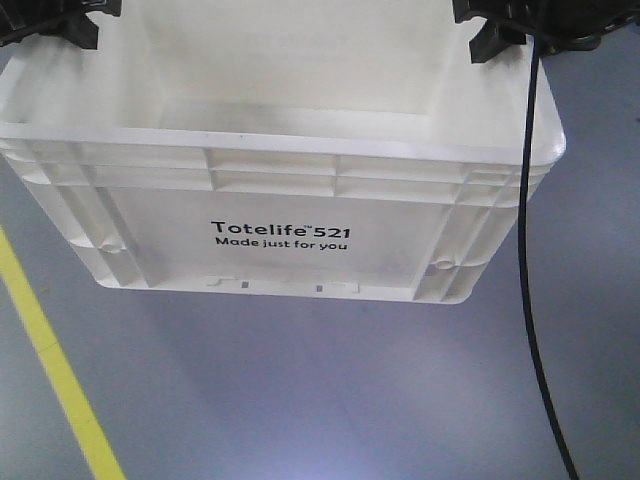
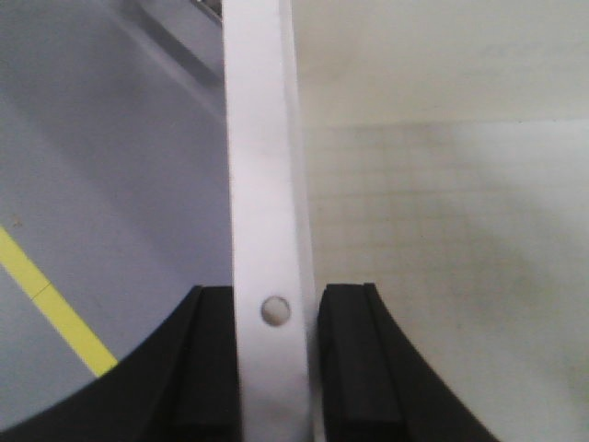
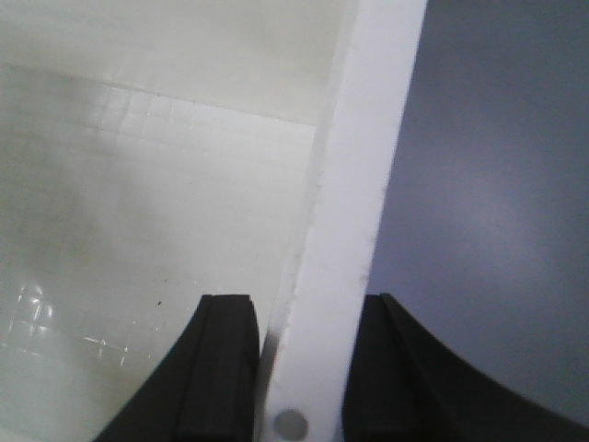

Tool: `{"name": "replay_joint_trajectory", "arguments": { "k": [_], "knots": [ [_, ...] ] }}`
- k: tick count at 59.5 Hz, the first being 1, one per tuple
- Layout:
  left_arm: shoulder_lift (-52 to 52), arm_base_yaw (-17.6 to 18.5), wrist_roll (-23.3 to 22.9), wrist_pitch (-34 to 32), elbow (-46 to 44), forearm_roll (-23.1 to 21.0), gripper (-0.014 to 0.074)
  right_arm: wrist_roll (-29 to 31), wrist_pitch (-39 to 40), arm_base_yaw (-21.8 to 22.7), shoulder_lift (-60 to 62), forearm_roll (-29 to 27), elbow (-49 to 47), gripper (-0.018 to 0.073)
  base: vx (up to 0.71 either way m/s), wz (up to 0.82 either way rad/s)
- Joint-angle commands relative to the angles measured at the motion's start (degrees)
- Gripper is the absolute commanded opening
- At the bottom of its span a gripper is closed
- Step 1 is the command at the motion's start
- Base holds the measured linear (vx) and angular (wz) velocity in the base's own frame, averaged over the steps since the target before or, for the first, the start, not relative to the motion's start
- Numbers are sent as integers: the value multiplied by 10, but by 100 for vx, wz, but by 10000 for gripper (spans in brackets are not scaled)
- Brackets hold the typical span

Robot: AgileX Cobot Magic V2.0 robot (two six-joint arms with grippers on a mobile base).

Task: Place moving items into box and shelve
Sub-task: 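Keep the tote gripped by both rims while driving across the floor, then carry the held tote toward the rack of blue bins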

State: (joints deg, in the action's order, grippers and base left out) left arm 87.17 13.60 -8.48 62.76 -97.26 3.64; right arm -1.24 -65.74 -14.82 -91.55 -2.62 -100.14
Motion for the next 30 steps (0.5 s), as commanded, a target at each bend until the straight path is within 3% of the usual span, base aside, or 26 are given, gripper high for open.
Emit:
{"name": "replay_joint_trajectory", "arguments": {
  "k": [1, 30],
  "knots": [
    [-30, 4, 4, -80, -27, -20, -13, 20, 64, -5, 35, -34, -25, -13, 43, -58],
    [-30, 4, 4, -80, -27, -19, -13, 20, 62, -5, 35, -34, -25, -13, 40, -51]
  ]
}}
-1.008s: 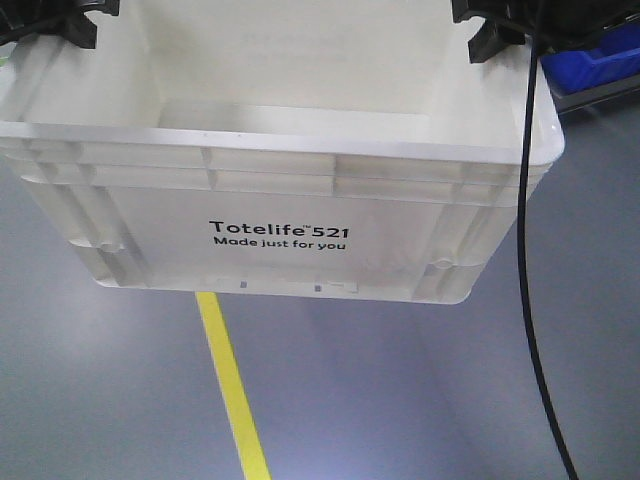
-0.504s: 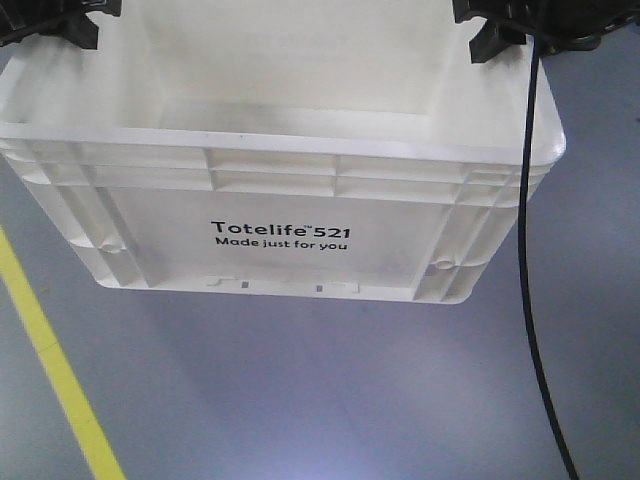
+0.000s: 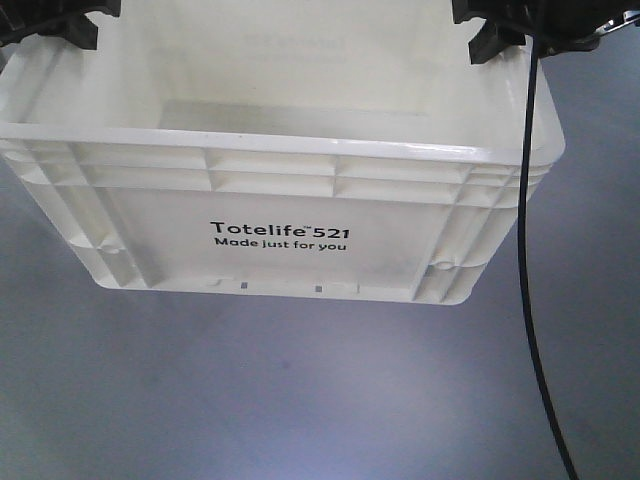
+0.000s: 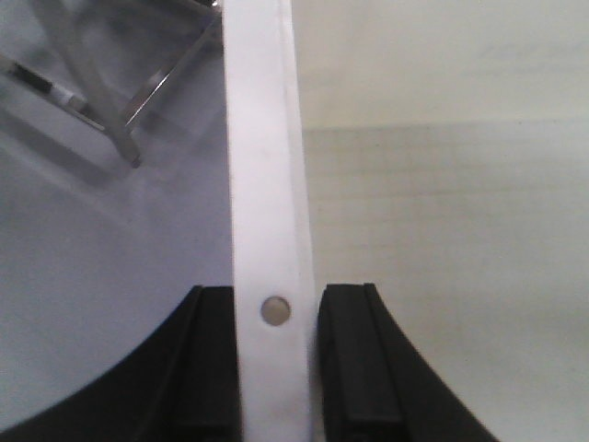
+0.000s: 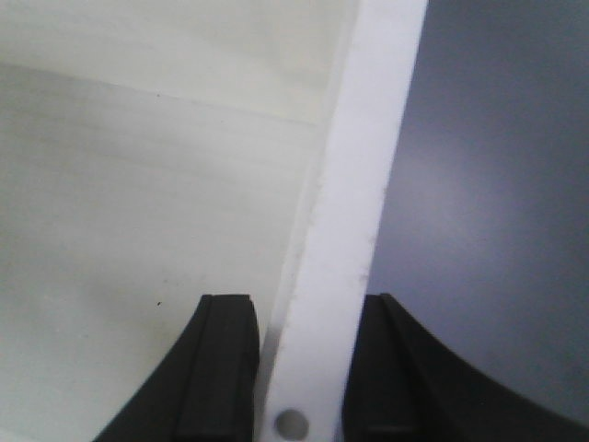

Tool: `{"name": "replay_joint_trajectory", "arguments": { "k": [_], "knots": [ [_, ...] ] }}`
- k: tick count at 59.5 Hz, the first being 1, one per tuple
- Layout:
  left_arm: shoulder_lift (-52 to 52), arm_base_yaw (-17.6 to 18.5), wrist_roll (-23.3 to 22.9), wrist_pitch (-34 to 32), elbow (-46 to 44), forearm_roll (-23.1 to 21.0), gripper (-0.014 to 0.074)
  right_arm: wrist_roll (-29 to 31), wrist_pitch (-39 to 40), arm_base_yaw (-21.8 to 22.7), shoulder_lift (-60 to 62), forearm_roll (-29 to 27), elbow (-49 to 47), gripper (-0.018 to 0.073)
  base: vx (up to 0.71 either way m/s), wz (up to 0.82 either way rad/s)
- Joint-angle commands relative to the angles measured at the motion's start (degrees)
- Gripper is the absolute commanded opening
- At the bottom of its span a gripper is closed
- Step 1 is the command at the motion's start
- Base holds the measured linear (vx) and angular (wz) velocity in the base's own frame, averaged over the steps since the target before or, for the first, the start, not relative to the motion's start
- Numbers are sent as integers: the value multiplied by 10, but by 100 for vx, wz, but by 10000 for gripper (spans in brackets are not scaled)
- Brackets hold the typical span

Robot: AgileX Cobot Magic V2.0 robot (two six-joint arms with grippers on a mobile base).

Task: Place moving items into box and shelve
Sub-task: 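Carry the held tote toward the rack of blue bins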

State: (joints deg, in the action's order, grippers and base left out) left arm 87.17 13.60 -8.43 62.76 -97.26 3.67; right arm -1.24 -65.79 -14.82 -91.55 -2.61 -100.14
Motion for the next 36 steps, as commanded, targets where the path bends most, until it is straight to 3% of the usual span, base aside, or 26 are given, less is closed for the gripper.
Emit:
{"name": "replay_joint_trajectory", "arguments": {
  "k": [1, 36],
  "knots": [
    [-30, 4, 3, -80, -27, -20, -13, 20, 62, -5, 35, -34, -25, -13, 39, -50],
    [-30, 4, 3, -80, -27, -20, -13, 20, 64, -5, 35, -34, -25, -13, 38, -55]
  ]
}}
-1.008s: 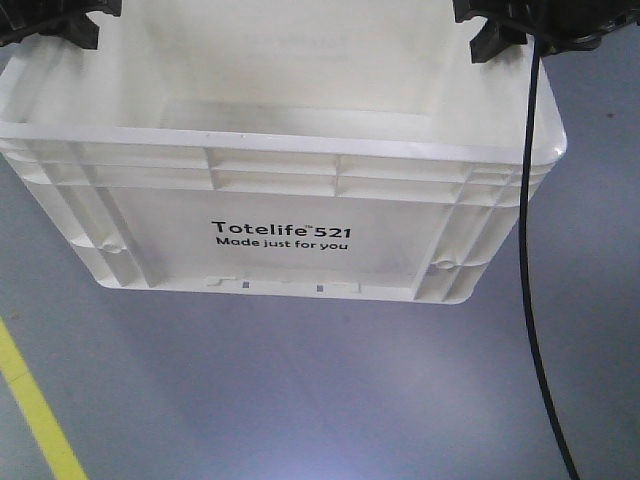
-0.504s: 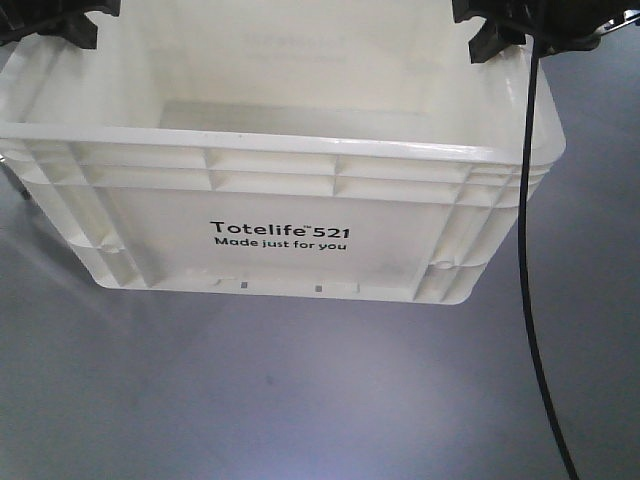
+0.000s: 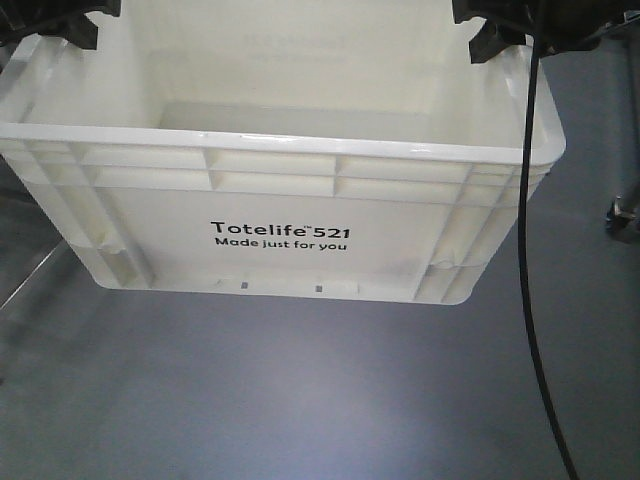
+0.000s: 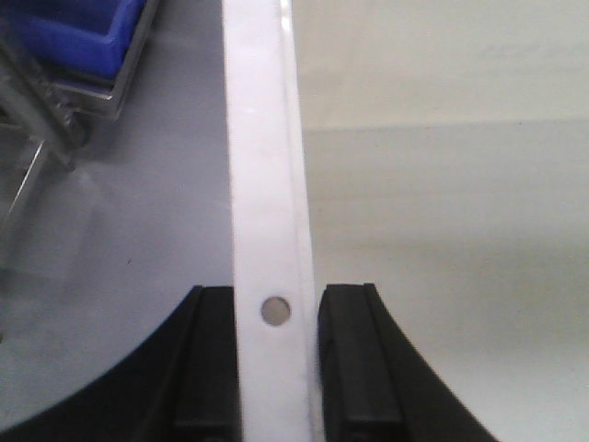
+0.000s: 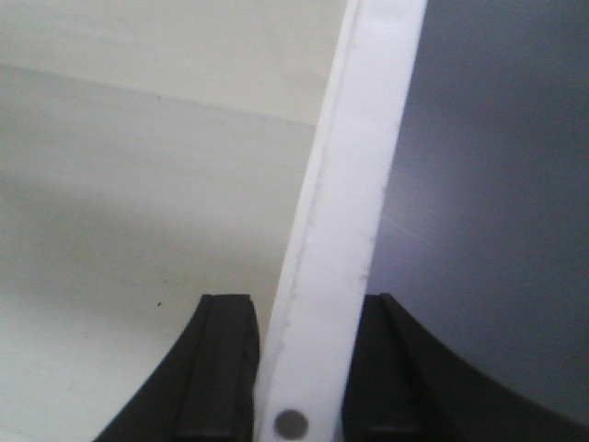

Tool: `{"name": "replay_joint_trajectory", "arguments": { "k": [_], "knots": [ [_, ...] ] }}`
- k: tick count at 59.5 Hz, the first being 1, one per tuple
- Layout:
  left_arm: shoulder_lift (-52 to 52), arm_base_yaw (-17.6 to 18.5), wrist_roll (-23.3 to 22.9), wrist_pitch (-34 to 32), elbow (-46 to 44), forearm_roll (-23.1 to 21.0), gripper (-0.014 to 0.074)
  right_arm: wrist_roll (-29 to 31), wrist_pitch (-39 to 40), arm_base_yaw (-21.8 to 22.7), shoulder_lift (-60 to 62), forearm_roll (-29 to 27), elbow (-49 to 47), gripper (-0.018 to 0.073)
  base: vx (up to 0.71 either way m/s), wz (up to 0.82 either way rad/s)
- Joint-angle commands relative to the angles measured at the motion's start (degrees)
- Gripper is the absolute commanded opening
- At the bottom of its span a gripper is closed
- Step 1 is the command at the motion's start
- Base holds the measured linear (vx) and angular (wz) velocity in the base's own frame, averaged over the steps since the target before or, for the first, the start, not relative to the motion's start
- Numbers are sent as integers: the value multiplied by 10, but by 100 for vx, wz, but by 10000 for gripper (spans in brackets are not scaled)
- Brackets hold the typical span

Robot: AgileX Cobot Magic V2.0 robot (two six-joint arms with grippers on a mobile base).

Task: Place moving items into box and shelve
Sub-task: 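Carry the held tote toward the rack of blue bins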

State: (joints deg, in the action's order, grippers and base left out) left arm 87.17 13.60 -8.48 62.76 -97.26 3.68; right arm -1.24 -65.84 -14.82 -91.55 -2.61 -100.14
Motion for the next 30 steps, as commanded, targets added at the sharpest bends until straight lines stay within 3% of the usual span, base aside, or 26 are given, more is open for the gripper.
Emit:
{"name": "replay_joint_trajectory", "arguments": {
  "k": [1, 30],
  "knots": [
    [-30, 4, 4, -80, -27, -20, -13, 20, 64, -5, 35, -34, -25, -13, 39, -60],
    [-30, 4, 4, -80, -27, -20, -13, 20, 64, -5, 35, -35, -25, -13, 40, -49]
  ]
}}
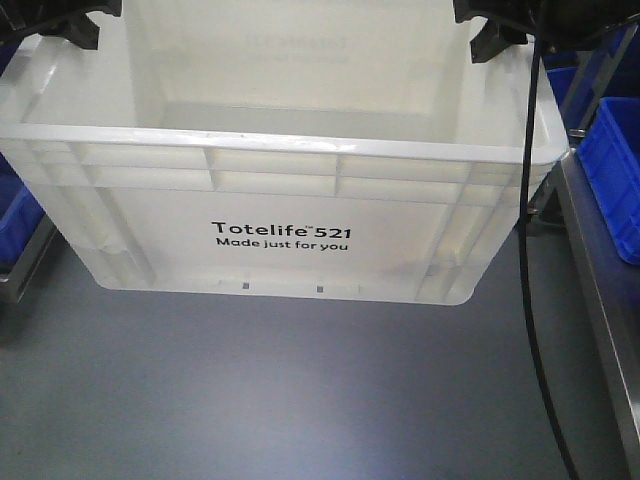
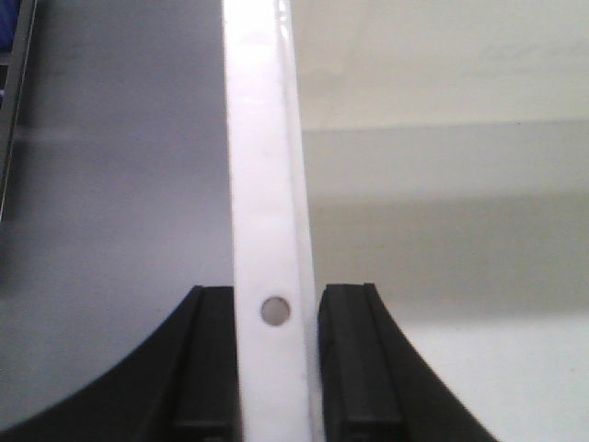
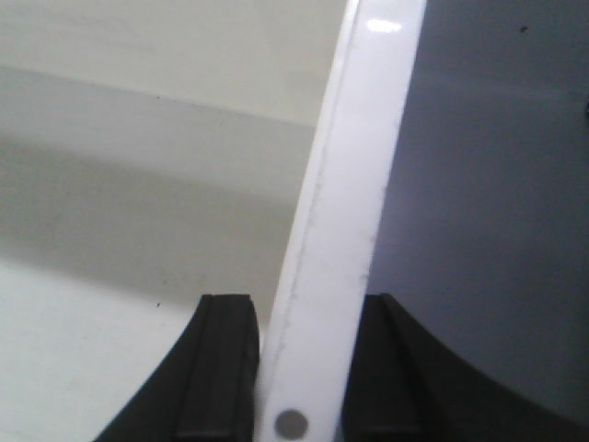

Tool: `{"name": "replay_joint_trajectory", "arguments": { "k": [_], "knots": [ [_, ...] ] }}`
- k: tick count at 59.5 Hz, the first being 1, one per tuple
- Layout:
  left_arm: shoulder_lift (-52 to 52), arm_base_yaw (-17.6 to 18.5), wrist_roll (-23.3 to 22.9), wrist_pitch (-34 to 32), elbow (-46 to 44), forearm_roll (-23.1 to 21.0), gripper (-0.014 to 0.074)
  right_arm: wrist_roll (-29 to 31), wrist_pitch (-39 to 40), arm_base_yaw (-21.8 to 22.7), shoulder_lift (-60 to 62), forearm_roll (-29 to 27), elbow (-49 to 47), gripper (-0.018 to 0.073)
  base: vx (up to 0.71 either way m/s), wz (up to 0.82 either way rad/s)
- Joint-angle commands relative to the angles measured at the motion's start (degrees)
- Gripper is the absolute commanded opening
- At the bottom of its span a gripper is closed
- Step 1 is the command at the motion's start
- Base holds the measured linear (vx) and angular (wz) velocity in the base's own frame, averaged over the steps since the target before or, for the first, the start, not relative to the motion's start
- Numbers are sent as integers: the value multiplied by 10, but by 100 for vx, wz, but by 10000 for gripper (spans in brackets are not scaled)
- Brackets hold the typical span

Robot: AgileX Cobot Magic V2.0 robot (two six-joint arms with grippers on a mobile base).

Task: Place moving items into box and shelve
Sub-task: 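Carry the held tote toward the rack of blue bins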

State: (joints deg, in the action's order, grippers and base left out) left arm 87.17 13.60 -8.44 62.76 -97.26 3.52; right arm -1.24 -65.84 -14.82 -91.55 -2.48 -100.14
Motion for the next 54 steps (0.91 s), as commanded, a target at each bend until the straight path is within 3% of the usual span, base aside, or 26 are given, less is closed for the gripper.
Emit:
{"name": "replay_joint_trajectory", "arguments": {
  "k": [1, 54],
  "knots": [
    [-30, 4, 3, -80, -27, -18, -13, 20, 64, -5, 35, -36, -25, -13, 40, -35],
    [-30, 4, 3, -80, -27, -18, -13, 20, 64, -5, 35, -35, -25, -13, 44, -23]
  ]
}}
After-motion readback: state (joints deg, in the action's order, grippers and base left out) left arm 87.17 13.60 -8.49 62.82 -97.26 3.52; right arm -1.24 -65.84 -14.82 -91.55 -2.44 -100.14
